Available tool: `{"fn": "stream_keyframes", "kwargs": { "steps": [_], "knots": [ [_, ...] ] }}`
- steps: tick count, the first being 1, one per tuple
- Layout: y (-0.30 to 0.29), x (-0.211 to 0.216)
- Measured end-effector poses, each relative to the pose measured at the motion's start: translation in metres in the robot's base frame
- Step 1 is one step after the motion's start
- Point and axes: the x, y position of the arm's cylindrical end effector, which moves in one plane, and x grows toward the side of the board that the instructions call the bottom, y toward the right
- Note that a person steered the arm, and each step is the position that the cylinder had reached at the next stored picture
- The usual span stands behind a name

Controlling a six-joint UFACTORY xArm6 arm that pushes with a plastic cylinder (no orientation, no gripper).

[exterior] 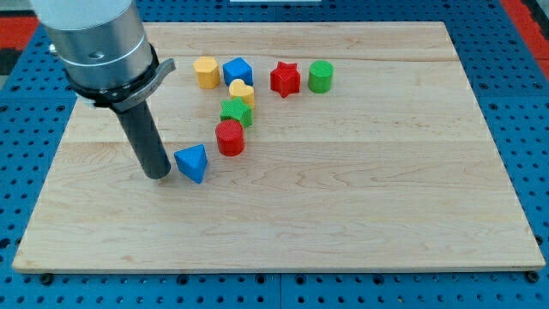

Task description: Move blue triangle below red circle

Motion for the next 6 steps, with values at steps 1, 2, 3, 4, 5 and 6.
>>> {"fn": "stream_keyframes", "kwargs": {
  "steps": [1, 2, 3, 4, 5, 6],
  "knots": [
    [0.02, -0.004],
    [0.026, -0.008],
    [0.047, -0.008],
    [0.06, -0.008],
    [0.056, 0.019],
    [0.049, 0.083]
  ]
}}
